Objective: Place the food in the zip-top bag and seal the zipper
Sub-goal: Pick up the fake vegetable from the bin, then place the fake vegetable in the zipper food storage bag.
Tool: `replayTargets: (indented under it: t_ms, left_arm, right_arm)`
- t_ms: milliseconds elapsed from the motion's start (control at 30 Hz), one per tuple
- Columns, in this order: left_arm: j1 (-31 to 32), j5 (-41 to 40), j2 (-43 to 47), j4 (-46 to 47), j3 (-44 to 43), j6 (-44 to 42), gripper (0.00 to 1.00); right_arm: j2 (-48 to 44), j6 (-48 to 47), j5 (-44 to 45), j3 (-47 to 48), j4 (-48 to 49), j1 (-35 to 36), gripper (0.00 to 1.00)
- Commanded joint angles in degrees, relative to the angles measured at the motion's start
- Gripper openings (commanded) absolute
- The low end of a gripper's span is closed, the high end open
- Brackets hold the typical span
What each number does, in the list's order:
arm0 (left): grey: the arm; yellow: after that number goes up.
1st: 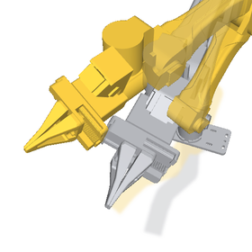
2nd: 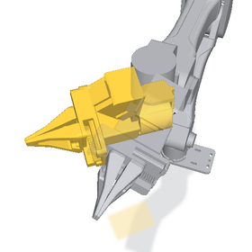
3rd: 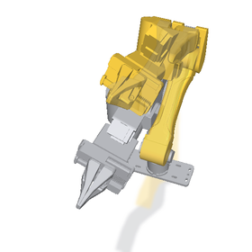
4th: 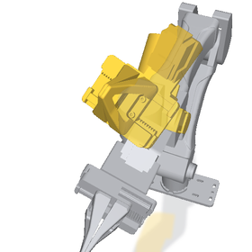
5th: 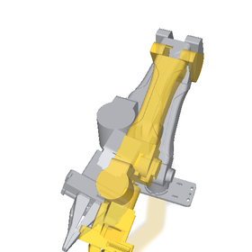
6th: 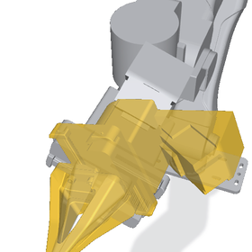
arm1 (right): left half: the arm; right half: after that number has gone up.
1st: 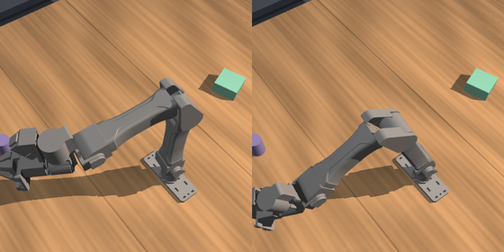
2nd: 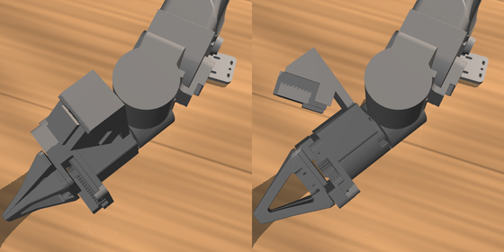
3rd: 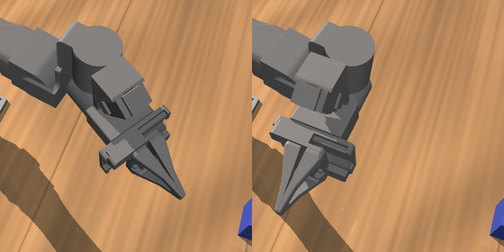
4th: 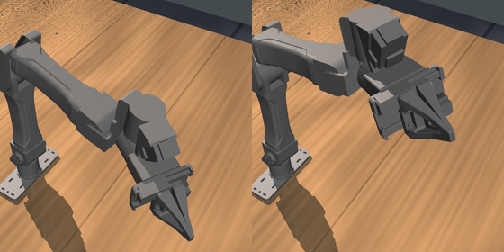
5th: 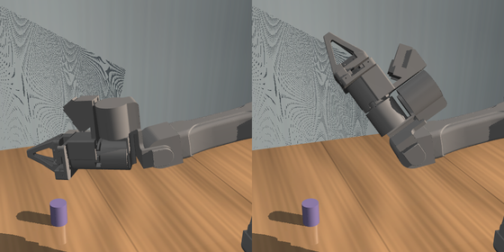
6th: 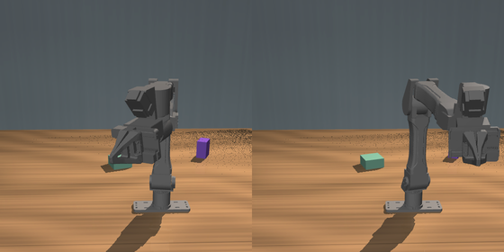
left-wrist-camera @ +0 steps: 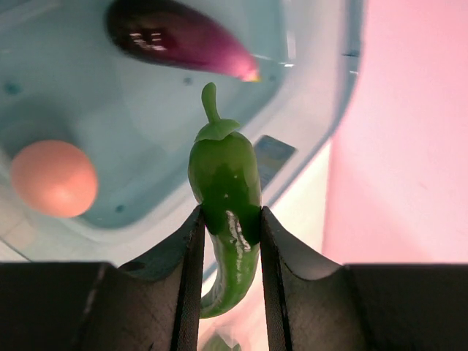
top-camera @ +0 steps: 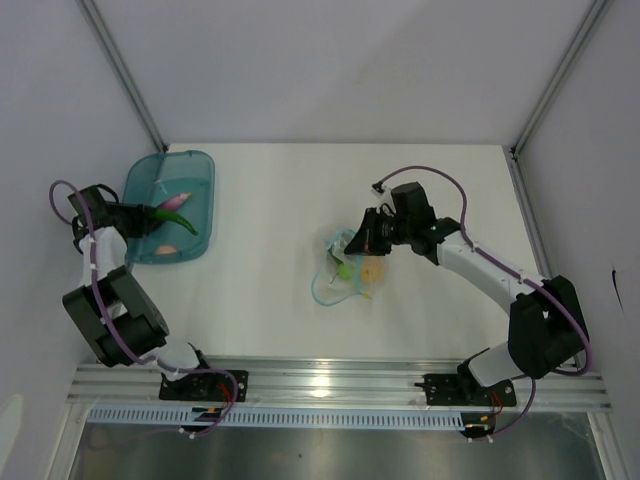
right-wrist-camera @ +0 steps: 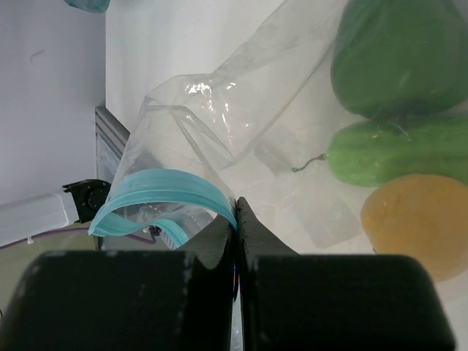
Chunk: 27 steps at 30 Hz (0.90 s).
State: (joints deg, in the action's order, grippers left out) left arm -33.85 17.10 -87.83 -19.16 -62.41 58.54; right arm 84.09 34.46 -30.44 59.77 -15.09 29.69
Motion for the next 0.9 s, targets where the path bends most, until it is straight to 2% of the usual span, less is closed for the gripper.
replayTargets:
  t_ms: [0, 200, 333, 467, 500, 633, 733, 867]
  left_arm:
    - [-0.7, 3.02, 6.61, 7.02, 3.16, 1.31, 0.01]
    - [-0.52, 8.9, 14.26, 15.28, 8.78, 3.5, 0.01]
    - [2.64, 14.26, 20.32, 23.1, 15.29, 5.0, 0.01]
    - [10.09, 21.73, 24.46, 36.7, 22.04, 9.03, 0.01]
    - [11.68, 24.35, 25.07, 43.7, 22.85, 10.35, 0.01]
    - [19.77, 26.05, 27.79, 54.99, 25.67, 12.91, 0.0]
    - [27.06, 24.56, 31.39, 57.47, 25.85, 9.15, 0.01]
    - [36.54, 22.19, 34.91, 52.76, 23.22, 0.54, 0.01]
  right_arm:
    - [0.63, -0.53, 2.75, 4.12, -1.25, 1.33, 0.0]
    - [1.51, -0.44, 5.91, 6.41, -3.1, 3.09, 0.0]
    - [1.69, 0.35, 8.72, 7.03, -3.1, 3.97, 0.0]
    - [2.56, 1.93, 9.96, 9.39, -4.41, 4.93, 0.0]
    - [2.65, 2.54, 10.22, 10.01, -4.85, 5.37, 0.0]
    - [3.35, 2.81, 13.38, 14.58, -7.84, 7.39, 0.0]
    - [3.97, 4.47, 14.52, 16.87, -9.16, 8.27, 0.0]
    - [4.32, 10.44, 14.26, 17.05, -8.47, 8.19, 0.0]
